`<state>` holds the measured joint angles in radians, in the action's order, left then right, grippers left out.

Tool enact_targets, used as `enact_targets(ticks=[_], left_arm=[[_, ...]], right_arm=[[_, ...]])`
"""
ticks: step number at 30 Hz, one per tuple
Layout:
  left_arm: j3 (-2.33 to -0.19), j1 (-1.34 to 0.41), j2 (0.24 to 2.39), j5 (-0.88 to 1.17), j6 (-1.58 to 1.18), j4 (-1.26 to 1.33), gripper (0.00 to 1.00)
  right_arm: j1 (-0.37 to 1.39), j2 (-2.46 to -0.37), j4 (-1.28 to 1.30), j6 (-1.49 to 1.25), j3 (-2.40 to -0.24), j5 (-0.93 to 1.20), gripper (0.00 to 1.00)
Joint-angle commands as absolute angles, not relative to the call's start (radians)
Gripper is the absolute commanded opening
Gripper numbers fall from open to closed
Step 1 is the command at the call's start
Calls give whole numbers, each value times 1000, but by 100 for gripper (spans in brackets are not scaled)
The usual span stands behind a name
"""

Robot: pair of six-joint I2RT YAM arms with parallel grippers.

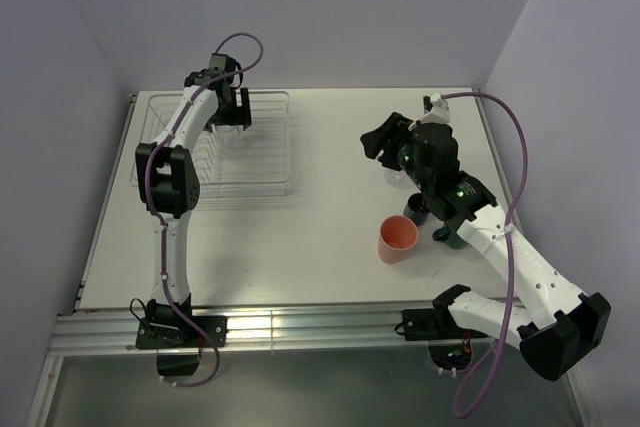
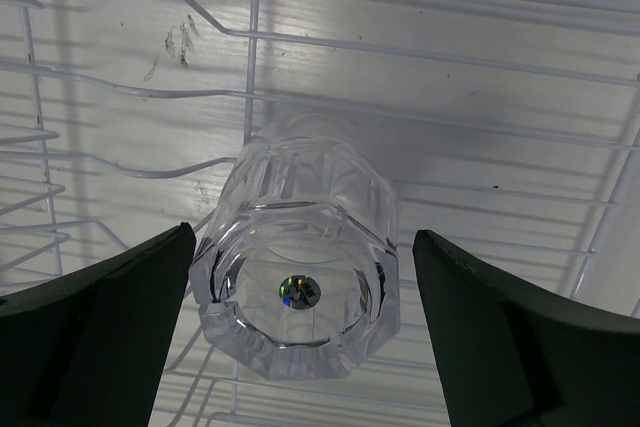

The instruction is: Load the cups into the dish rack

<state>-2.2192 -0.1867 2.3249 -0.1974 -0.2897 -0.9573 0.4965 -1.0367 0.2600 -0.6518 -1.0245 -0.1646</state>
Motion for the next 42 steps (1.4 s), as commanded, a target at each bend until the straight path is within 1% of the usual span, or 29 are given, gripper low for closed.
enact_targets(ticks=[1,3,11,15,18,19,22,23,24,25,28,30,33,39,42], left_arm=[[-2200,-189,2226,-195,-288,-894,98],[-2184,-189,2200,-202,-287,-878,99],[-2141,-189,2028,-261,-301,-808,99],[-2135,-189,1942,-282,-342,-819,99],[-2059,-195,1827,-259,-379,-798,99],[-1999,-204,1757,-253,-388,-787,99],[-1907,-239,1624,-215,-416,-743,99],[-1841,-253,1591,-200,-419,-729,99],[-1806,-267,1560,-190,-428,-701,99],[-1737,-297,1501,-184,-436,-687,99],[-1623,-343,1401,-161,-442,-641,99],[-1576,-350,1355,-120,-445,-620,99],[-1497,-353,1260,-75,-448,-594,99],[-1434,-354,1201,-38,-436,-603,99],[-1398,-356,1171,-17,-433,-594,99]], right_arm=[[491,-1028,255,-629,-1051,-181,66],[491,-1026,262,-624,-1055,-181,66],[492,-1020,321,-600,-1094,-212,66],[500,-1002,420,-580,-1120,-230,66],[544,-974,530,-581,-1147,-271,66],[563,-966,557,-584,-1157,-285,66],[658,-957,682,-612,-1164,-374,65],[707,-954,722,-624,-1164,-400,64],[727,-951,780,-659,-1155,-420,63],[748,-947,801,-678,-1131,-437,62],[816,-923,871,-762,-1077,-468,58],[856,-919,922,-819,-1057,-498,58],[877,-934,943,-854,-1023,-518,57],[894,-982,956,-900,-965,-548,57],[894,-989,927,-907,-924,-528,58]])
